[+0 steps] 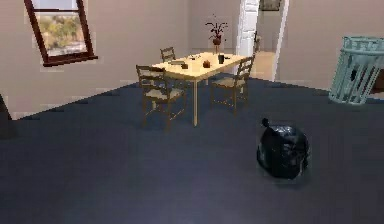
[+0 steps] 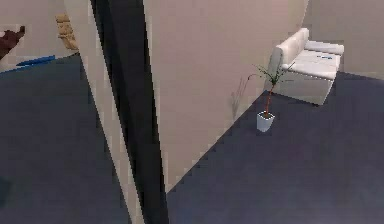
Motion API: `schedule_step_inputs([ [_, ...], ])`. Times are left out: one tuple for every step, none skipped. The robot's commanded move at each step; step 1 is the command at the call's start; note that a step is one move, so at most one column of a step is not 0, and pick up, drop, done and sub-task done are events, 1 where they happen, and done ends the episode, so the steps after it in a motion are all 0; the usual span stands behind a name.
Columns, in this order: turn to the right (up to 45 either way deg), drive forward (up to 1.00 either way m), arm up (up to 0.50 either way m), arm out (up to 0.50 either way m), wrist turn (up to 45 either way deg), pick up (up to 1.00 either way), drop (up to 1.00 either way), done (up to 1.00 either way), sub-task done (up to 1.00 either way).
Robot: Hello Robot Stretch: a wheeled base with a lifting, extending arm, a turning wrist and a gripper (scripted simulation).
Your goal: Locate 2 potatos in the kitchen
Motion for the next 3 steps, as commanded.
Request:
schedule_step_inputs([
  [0.0, 0.25, 0.0, 0.0, 0.0, 0.0, 0.0, 0.0, 0.0],
  [0.0, 1.0, 0.0, 0.0, 0.0, 0.0, 0.0, 0.0, 0.0],
  [0.0, 0.65, 0.0, 0.0, 0.0, 0.0, 0.0, 0.0, 0.0],
])
